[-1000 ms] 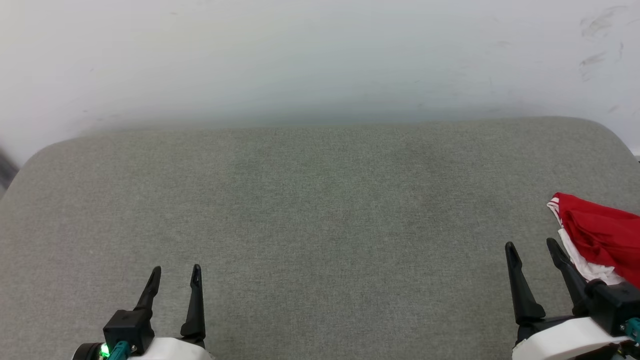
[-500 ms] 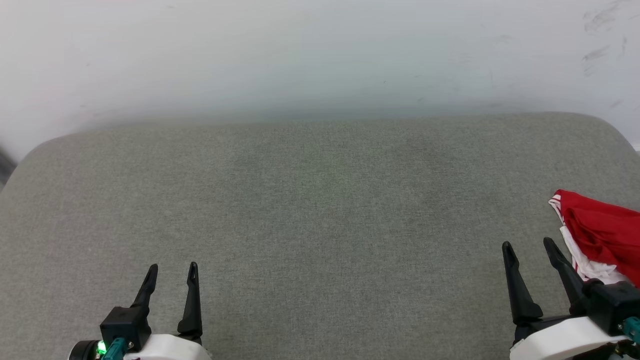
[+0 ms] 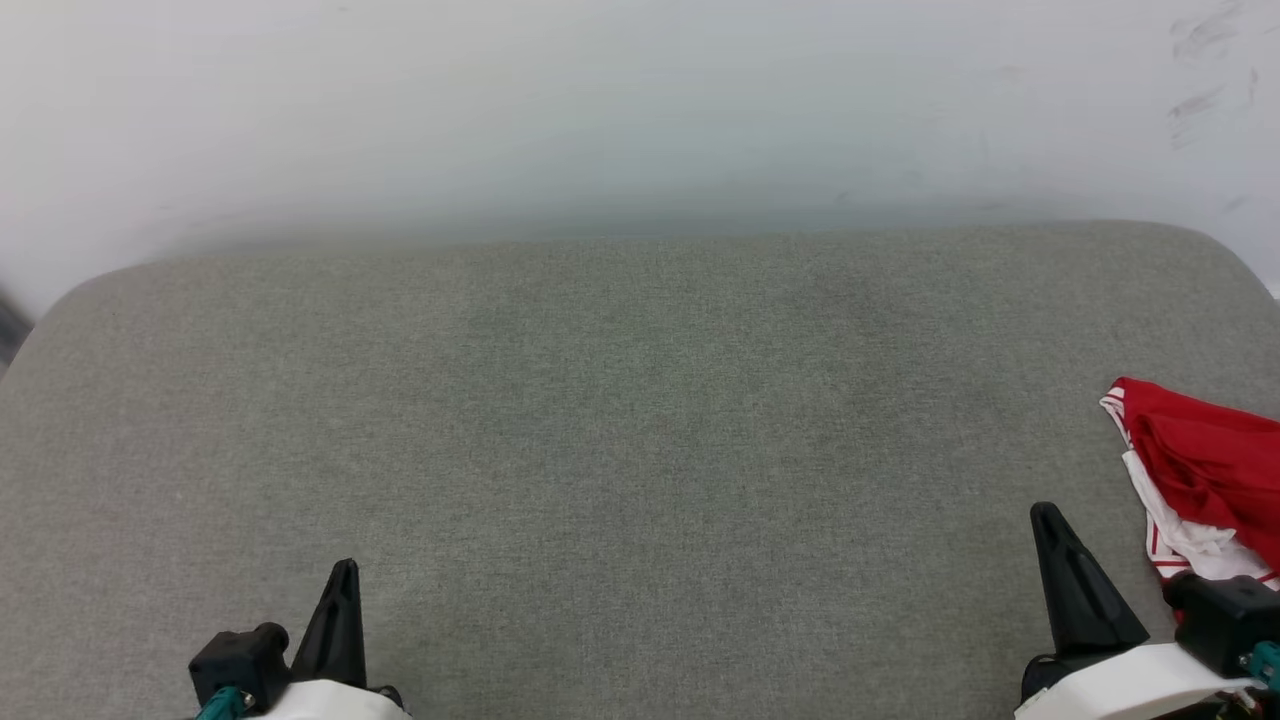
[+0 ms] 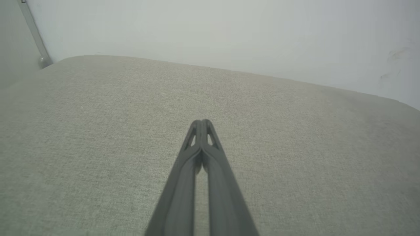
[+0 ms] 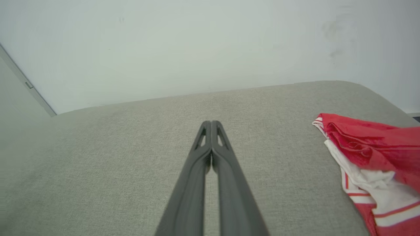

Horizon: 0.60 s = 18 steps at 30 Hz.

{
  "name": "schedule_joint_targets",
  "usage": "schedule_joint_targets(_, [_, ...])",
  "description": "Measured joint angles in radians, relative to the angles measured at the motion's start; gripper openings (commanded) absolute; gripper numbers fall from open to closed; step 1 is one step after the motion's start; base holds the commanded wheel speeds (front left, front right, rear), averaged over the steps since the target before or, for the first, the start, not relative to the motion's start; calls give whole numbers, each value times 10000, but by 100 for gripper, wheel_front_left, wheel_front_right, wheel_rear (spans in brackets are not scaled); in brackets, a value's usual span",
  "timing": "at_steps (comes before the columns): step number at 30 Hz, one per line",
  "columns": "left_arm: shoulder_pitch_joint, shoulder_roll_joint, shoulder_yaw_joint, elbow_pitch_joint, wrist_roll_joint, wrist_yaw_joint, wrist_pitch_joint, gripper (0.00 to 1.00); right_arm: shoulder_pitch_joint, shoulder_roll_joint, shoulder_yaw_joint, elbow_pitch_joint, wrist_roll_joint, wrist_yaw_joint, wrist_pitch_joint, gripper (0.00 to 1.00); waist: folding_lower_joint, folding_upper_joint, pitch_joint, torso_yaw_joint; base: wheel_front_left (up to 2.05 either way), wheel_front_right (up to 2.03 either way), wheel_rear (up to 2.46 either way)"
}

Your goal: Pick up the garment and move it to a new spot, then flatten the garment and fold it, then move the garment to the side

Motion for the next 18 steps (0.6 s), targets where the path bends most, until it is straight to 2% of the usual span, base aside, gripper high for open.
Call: schedule_joint_targets(18, [-278,-198,332,10,-3070,-272,752,0,-431,-125,40,809,3482,0,102,0,0,0,-7,56,0,0,0])
